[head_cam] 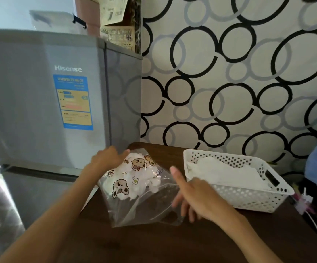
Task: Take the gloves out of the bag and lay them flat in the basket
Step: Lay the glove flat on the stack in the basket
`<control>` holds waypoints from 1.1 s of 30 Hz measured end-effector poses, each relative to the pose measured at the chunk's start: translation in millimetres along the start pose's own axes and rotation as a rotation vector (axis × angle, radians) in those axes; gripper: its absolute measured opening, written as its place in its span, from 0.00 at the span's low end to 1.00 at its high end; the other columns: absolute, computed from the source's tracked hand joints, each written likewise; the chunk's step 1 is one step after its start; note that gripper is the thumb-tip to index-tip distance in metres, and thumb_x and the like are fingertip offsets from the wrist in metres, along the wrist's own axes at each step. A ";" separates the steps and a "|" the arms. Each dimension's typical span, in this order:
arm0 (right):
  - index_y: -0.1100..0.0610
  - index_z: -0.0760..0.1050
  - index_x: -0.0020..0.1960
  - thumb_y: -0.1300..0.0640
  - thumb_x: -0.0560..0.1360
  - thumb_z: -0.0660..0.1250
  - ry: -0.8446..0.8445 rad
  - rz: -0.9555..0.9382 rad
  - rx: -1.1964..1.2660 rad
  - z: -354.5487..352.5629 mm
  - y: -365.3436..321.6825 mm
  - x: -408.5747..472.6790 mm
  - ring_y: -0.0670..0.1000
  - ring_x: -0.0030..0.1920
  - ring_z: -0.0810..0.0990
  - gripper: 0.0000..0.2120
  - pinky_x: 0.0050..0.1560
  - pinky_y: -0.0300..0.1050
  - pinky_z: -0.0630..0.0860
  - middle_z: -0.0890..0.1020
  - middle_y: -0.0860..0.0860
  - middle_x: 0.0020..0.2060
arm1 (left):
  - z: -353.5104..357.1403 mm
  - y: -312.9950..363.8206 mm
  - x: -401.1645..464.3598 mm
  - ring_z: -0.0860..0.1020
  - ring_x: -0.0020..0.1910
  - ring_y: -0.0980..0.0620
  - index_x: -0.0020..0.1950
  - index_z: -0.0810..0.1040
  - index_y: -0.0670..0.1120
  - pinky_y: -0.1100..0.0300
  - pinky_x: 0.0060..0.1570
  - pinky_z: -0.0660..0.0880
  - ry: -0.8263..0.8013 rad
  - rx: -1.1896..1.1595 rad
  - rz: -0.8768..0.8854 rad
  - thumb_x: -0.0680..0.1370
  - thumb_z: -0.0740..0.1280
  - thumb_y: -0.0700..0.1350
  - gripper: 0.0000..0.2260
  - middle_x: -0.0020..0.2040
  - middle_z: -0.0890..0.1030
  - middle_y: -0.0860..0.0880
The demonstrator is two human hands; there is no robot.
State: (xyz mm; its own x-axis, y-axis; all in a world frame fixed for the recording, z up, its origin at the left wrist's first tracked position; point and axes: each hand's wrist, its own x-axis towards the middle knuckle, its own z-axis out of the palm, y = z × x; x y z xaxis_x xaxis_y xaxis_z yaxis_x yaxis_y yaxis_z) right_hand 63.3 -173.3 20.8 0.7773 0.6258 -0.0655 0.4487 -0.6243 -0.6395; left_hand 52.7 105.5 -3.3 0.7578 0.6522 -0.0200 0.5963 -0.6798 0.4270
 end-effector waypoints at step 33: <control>0.60 0.75 0.48 0.62 0.79 0.59 -0.046 0.266 1.123 43.5 8.8 -12.9 0.55 0.53 0.80 0.07 0.53 0.49 0.77 0.81 0.58 0.52 | -41.1 16.7 -66.2 0.81 0.47 0.50 0.49 0.84 0.46 0.50 0.58 0.69 0.889 -0.137 0.717 0.77 0.65 0.51 0.12 0.47 0.85 0.50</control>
State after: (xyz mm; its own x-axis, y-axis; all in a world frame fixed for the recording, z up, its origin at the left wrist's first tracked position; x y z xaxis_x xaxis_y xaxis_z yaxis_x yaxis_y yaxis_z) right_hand 38.1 -166.6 -17.3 0.7609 0.5679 -0.3140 -0.3905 0.0143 -0.9205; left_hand 1.6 64.8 42.3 0.4238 0.1730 0.8891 0.0280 -0.9836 0.1781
